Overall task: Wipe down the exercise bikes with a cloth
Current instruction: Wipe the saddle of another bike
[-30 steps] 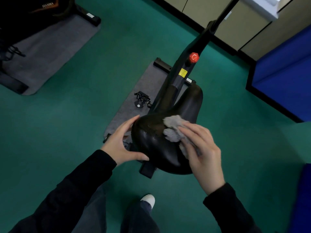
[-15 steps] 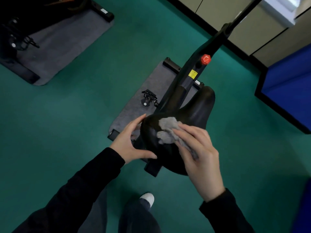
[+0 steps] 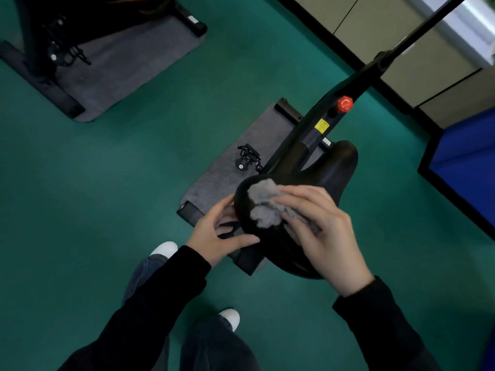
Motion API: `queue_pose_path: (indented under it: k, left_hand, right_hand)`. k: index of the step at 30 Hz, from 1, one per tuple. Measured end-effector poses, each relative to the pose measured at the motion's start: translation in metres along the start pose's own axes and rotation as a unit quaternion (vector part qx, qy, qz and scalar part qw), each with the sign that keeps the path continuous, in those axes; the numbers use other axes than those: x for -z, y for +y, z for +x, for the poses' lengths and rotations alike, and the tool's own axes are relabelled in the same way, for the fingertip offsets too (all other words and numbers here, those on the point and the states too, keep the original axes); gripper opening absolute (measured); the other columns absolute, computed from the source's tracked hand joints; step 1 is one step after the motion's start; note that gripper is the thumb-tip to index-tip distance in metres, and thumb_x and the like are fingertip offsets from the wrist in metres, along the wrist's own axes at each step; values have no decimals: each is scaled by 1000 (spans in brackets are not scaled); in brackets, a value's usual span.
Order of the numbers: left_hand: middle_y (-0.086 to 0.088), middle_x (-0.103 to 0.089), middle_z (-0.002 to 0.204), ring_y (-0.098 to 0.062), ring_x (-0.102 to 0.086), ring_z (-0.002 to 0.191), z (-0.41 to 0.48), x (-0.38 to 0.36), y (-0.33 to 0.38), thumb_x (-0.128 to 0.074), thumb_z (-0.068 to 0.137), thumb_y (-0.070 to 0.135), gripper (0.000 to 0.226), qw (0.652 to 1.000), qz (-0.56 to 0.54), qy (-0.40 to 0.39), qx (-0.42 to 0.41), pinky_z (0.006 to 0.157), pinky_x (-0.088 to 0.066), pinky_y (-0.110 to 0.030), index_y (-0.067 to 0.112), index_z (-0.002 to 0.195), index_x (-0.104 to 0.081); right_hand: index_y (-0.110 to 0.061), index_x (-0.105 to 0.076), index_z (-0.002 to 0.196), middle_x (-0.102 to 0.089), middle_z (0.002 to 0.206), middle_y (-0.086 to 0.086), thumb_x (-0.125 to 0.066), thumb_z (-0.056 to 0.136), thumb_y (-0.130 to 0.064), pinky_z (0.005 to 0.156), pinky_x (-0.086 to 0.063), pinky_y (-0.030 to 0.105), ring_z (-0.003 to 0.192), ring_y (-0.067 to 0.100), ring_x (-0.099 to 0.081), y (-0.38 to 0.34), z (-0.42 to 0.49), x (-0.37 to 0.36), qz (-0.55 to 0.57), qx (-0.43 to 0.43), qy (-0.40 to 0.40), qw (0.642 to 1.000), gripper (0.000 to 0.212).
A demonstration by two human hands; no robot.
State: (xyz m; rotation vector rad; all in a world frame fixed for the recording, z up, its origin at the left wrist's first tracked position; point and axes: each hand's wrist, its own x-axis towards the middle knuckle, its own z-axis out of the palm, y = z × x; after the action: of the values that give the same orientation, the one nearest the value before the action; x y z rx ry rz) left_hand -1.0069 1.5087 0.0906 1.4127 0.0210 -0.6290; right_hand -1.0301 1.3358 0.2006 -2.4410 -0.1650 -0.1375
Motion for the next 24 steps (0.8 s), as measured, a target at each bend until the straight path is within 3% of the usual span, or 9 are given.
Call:
queue_pose_path:
  k: [4, 7, 9, 11, 14, 18, 24]
  left_hand:
    - [9, -63, 108, -3, -62, 91, -2, -3, -4, -89, 27, 53, 98, 998, -53, 16, 11, 87, -48, -24, 41, 115, -47]
    - [5, -64, 100, 1, -63, 81, -6, -9, -7, -91, 42, 22, 82, 996, -86, 27, 2, 77, -50, -16, 16, 116, -57]
    - [0, -64, 93, 3, -63, 74, -8, -15, -7, -78, 58, 4, 62, 993, -108, 44, -7, 70, -49, -11, -2, 116, -56]
    - [-2, -63, 91, 3, -63, 72, -13, -20, -6, -77, 55, 10, 59, 989, -137, 56, -14, 70, -48, -10, 6, 111, -58]
    - [-2, -63, 89, 0, -63, 73, -21, -28, -8, -81, 49, 26, 71, 984, -172, 47, -16, 72, -49, -12, 6, 113, -56]
    - [-3, -64, 93, -3, -64, 77, -33, -53, -19, -75, 60, -13, 59, 987, -158, 32, 2, 72, -52, -17, 13, 111, -56]
    - [10, -71, 90, -1, -65, 81, -41, -92, -26, -63, 71, -21, 50, 967, -239, 80, -28, 77, -51, -17, 13, 106, -57]
  right_hand:
    - [-11, -71, 105, -67, 107, -2, -62, 89, -8, 95, -42, 20, 105, 18, -60, -3, 35, -14, -33, -63, 22, 997, 18]
    - [-11, -70, 104, -67, 109, 2, -61, 89, -9, 95, -44, 34, 106, 21, -58, -9, 43, -26, -68, -12, -33, 997, 18]
    - [-11, -70, 105, -66, 112, 2, -61, 90, -9, 94, -45, 38, 108, 20, -57, -7, 35, -20, -53, 40, -70, 995, 18]
    - [-10, -71, 105, -66, 113, 2, -61, 91, -9, 97, -45, 36, 110, 19, -58, 2, 24, -8, -14, 55, -68, 996, 17]
    - [-10, -70, 106, -65, 115, -2, -61, 90, -7, 99, -44, 32, 113, 14, -57, 14, 12, 8, 7, 32, -34, 999, 18]
    - [-11, -69, 107, -64, 116, -1, -61, 89, -4, 100, -43, 27, 115, 15, -57, 23, -8, 13, 8, 48, -13, 999, 20]
    - [-10, -68, 107, -62, 121, 4, -58, 90, -6, 100, -42, 33, 119, 25, -53, 25, -41, 14, 20, 127, -48, 991, 21]
